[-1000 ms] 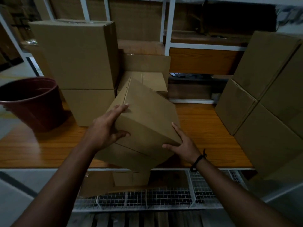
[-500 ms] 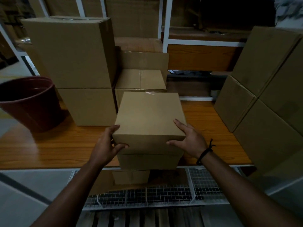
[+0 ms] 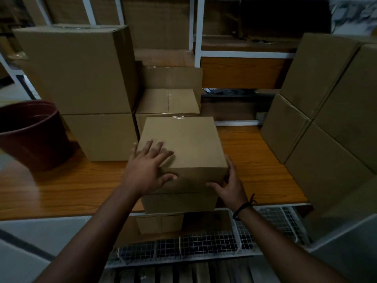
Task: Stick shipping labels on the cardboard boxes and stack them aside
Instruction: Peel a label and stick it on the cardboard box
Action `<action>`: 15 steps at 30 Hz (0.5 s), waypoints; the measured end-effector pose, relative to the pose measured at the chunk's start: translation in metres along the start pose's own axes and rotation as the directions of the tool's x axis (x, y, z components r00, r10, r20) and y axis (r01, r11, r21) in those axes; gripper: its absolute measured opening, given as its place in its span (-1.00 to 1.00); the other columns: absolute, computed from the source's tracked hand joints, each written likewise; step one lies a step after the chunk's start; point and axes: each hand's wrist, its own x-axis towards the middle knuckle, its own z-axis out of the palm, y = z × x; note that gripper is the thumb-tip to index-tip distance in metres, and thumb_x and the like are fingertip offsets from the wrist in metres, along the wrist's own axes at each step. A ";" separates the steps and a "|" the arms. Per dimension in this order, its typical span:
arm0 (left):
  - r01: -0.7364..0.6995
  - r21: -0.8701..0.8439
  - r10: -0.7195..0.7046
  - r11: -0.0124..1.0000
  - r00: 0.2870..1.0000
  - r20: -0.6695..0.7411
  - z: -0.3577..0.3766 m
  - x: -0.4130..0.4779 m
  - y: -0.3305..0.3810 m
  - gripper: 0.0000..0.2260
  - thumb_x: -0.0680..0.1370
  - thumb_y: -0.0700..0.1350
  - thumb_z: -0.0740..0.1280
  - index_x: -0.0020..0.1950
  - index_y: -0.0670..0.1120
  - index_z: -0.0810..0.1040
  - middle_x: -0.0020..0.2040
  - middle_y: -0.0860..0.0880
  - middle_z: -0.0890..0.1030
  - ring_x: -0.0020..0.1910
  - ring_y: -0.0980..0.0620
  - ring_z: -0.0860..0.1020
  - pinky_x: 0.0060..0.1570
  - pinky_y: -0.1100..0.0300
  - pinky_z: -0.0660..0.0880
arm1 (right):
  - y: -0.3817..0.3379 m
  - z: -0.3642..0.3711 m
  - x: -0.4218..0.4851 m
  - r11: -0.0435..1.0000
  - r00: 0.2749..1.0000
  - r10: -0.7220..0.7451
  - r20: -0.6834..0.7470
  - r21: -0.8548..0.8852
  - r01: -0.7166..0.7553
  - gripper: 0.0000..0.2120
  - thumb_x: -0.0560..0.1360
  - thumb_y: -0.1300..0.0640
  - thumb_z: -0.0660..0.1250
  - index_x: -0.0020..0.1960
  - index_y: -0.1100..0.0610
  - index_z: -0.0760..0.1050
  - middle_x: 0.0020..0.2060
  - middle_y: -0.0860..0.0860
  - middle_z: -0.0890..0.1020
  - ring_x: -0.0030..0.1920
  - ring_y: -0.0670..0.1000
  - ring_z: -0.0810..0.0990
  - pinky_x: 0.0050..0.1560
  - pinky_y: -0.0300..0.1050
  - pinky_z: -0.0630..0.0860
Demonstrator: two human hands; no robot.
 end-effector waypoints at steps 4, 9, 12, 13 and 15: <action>0.084 -0.042 -0.080 0.996 0.991 0.104 0.000 0.003 -0.011 -0.24 0.44 0.48 0.08 0.56 0.15 0.17 0.60 -0.04 0.15 0.57 -0.13 0.07 0.47 -0.22 0.07 | -0.011 0.010 0.008 0.991 0.996 -0.089 0.006 -0.101 0.089 -0.12 0.43 -0.08 0.43 0.57 -0.13 -0.04 0.49 0.07 0.28 0.46 0.08 0.29 0.39 0.20 0.35; 0.137 -0.277 -0.140 0.951 0.990 0.010 -0.003 -0.033 -0.044 -0.18 0.44 0.52 -0.07 0.55 0.06 0.23 0.56 -0.05 0.23 0.54 -0.13 0.17 0.45 -0.13 0.11 | -0.047 0.027 0.003 0.918 0.934 -0.347 -0.083 -0.233 0.321 -0.20 0.48 0.15 0.43 0.52 -0.10 0.00 0.43 0.02 0.39 0.38 0.09 0.41 0.32 0.02 0.44; 0.171 -0.367 -0.191 0.914 0.981 -0.019 -0.008 -0.049 -0.052 -0.20 0.43 0.51 0.02 0.55 0.09 0.21 0.55 -0.02 0.25 0.52 -0.05 0.19 0.49 -0.12 0.03 | -0.070 0.039 -0.001 0.838 0.866 -0.495 -0.072 -0.301 0.454 -0.26 0.47 0.08 0.38 0.53 -0.08 0.09 0.41 0.01 0.43 0.35 0.08 0.46 0.22 0.16 0.51; 0.141 -0.366 -0.166 0.920 0.985 -0.038 -0.011 -0.050 -0.051 -0.19 0.42 0.53 0.04 0.55 0.11 0.19 0.55 -0.02 0.26 0.51 -0.02 0.20 0.49 -0.15 0.03 | -0.075 0.044 -0.002 0.825 0.857 -0.512 -0.057 -0.313 0.472 -0.29 0.47 0.06 0.37 0.53 -0.08 0.13 0.40 0.03 0.45 0.31 0.09 0.49 0.19 0.16 0.53; 0.055 -0.358 -0.087 0.932 0.994 -0.073 -0.023 -0.045 -0.040 -0.21 0.40 0.53 0.10 0.56 0.22 0.11 0.56 -0.02 0.24 0.50 -0.04 0.22 0.46 -0.18 0.15 | -0.085 0.051 -0.004 0.799 0.841 -0.540 -0.022 -0.327 0.504 -0.40 0.49 0.02 0.33 0.50 -0.04 0.25 0.38 0.04 0.47 0.24 0.10 0.53 0.15 0.13 0.54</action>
